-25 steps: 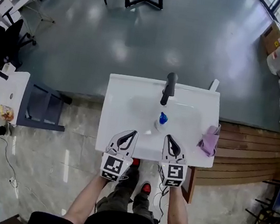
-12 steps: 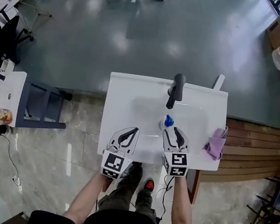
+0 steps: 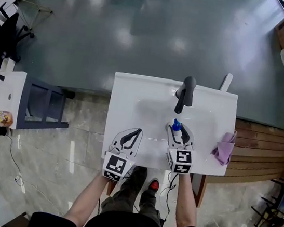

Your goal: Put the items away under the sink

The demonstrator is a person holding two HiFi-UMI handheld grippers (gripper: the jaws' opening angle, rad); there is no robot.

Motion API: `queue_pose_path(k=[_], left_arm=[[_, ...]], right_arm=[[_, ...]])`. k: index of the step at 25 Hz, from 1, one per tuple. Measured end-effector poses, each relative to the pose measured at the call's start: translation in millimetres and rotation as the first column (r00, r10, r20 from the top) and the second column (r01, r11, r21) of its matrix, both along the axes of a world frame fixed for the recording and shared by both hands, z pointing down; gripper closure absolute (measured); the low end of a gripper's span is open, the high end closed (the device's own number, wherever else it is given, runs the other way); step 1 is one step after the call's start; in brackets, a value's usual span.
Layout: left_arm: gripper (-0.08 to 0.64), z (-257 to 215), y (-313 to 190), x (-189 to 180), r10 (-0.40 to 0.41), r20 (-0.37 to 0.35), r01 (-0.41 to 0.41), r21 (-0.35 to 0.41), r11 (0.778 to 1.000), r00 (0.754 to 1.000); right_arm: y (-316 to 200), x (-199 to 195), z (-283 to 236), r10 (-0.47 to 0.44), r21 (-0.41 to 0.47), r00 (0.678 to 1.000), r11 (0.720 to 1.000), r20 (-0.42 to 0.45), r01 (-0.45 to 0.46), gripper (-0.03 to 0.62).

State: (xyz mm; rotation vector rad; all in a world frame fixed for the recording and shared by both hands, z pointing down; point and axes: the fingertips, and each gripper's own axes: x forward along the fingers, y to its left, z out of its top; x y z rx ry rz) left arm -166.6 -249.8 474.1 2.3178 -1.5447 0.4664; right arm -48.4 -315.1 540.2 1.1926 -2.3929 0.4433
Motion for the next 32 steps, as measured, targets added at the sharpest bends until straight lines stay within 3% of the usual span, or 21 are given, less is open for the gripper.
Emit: queue_pose_path(k=[16, 23, 32], left_arm=[[0.554, 8, 5, -2, 0.01, 0.008, -0.01, -0.017, 1.0, 1.0], [0.554, -8, 8, 5, 0.006, 0.01, -0.006, 0.02, 1.0, 1.0], [0.554, -51, 28, 31, 0.014, 0.005, -0.014, 0.095, 0.995, 1.0]], right_arm=[[2, 3, -4, 0.024, 0.071, 0.998, 0.997, 0.051, -0.028, 0.437], [9, 14, -29, 0.024, 0.12, 0.998, 0.992, 0.065, -0.032, 0.445], [29, 38, -99, 0.024, 0.219, 0.995, 0.975, 0.094, -0.044, 0.453]])
